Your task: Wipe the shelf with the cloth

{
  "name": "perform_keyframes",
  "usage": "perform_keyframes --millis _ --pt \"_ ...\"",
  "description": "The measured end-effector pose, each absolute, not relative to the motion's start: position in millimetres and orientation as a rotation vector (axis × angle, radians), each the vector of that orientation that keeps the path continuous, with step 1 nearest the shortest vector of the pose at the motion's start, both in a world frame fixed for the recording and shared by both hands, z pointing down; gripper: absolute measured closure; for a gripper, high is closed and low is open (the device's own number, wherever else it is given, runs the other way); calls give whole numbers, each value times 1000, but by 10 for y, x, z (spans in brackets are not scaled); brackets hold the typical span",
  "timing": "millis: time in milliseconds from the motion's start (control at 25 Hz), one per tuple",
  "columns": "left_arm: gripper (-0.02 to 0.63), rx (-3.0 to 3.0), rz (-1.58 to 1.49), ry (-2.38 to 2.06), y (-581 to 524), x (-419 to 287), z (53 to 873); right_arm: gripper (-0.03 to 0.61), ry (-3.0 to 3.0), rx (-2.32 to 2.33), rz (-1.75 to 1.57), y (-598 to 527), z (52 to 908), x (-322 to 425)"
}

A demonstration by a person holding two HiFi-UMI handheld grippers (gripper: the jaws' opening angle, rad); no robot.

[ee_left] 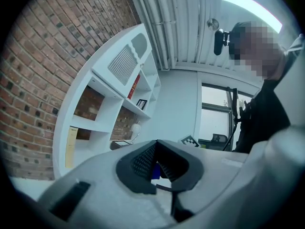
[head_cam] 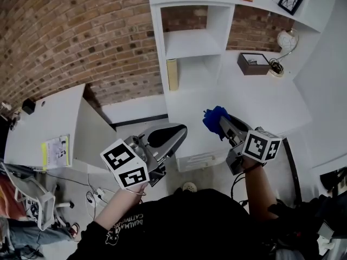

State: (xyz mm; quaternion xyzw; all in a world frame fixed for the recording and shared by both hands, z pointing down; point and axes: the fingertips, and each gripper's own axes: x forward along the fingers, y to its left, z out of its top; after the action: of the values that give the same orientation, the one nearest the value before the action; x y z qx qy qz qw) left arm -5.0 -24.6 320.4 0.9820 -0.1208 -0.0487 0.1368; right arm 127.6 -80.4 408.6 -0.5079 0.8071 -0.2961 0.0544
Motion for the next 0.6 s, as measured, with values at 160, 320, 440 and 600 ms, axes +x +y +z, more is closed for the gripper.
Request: perform_keyframes --millis 160,320,440,600 --pt "610 2874 -139 -425 -10 -285 3218 474 2515 -1510 -901 -348 4063 1086" --pt "611 2881 -200 -463 245 -399 3194 474 2592 -1554 -878 126 4138 949" --pt "611 2875 -206 -411 501 -387 3237 474 2582 -1649 -832 379 4172 970" --pt "609 2879 -212 -324 876 -290 3296 476 2548 -1691 -817 728 4149 1025"
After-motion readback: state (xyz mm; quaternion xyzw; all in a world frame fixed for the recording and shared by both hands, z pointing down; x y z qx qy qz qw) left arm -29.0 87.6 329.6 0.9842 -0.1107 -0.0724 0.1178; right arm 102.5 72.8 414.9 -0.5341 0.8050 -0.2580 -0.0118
